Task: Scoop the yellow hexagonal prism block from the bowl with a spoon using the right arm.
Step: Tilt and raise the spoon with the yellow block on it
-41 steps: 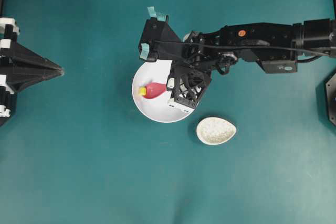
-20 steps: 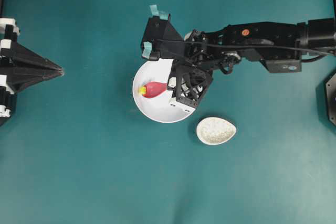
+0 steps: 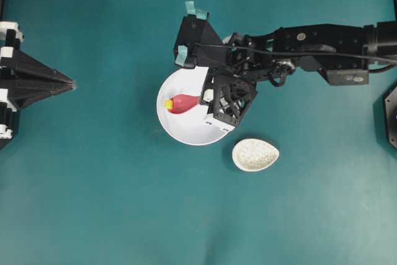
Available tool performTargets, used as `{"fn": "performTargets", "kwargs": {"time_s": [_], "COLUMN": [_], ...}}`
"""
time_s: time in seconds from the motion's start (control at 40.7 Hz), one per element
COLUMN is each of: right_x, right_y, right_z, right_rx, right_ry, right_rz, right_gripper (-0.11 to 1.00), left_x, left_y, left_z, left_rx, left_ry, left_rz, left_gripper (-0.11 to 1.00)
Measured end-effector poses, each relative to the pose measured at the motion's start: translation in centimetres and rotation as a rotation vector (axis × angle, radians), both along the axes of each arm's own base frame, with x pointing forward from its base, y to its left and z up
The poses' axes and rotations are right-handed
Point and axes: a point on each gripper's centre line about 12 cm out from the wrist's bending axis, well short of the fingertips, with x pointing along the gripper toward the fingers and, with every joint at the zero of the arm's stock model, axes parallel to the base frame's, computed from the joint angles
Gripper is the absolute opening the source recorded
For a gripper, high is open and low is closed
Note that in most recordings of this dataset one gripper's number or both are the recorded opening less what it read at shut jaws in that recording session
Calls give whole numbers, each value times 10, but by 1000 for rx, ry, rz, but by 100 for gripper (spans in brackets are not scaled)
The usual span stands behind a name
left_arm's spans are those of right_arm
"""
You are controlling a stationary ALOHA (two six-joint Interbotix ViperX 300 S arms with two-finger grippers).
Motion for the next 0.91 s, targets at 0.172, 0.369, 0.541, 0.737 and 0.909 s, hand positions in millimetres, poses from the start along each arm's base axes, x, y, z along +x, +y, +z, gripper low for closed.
{"fn": "performTargets", "kwargs": {"time_s": [0.172, 0.369, 0.541, 0.737, 0.909], "right_x": [-4, -8, -11, -14, -20], "right_y": [0, -1, 0, 0, 0], "right_z": [3, 2, 7, 10, 15], "right_rx": [-3, -6, -3, -6, -9], "right_ry": [-21, -36, -69, -108, -146], "right_rz": [-4, -10, -19, -27, -34], "right_gripper": [24, 24, 24, 24, 24], "left_x": [0, 0, 0, 0, 0], "left_y": [0, 0, 0, 0, 0], "left_z": [0, 0, 1, 0, 0], "left_rx": [0, 0, -3, -3, -3], "left_ry": [0, 0, -3, 0, 3], "left_rz": [0, 0, 0, 0, 0], "left_gripper": [11, 11, 11, 11, 11]}}
